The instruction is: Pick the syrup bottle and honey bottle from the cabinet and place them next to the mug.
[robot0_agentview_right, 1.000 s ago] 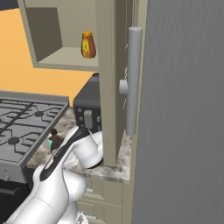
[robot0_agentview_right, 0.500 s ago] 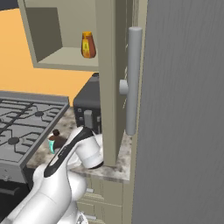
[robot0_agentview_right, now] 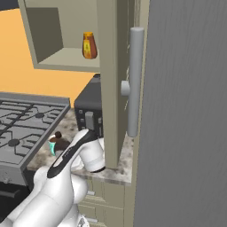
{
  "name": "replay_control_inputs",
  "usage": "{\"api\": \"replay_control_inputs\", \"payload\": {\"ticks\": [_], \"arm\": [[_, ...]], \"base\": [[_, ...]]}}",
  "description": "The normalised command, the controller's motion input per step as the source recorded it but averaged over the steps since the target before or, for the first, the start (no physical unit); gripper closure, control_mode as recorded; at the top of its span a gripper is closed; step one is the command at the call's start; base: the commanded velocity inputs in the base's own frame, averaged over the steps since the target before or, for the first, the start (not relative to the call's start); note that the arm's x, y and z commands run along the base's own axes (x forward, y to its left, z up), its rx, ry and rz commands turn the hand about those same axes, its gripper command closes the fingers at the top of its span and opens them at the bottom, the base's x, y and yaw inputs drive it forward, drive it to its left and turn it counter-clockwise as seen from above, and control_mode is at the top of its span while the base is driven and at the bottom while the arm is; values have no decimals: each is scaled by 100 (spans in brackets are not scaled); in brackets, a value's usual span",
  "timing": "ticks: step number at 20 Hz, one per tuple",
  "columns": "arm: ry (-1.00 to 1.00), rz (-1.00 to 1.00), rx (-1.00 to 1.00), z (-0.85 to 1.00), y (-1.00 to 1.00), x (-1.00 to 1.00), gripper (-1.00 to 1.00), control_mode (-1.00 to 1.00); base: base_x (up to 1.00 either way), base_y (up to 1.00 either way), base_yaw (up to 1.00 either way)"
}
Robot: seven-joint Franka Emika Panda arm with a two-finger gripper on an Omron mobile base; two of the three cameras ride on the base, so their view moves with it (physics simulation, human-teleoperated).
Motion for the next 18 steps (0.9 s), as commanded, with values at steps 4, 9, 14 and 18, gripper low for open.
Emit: {"api": "replay_control_inputs", "payload": {"ticks": [4,9,14,18], "arm": [[0,0,2,0,12,6,100,-100],[0,0,1,0,19,0,100,-100],[0,0,0,0,30,0,100,-100],[0,0,0,0,33,0,100,-100]], "base": [[0,0,0],[0,0,0],[0,0,0],[0,0,0]]}}
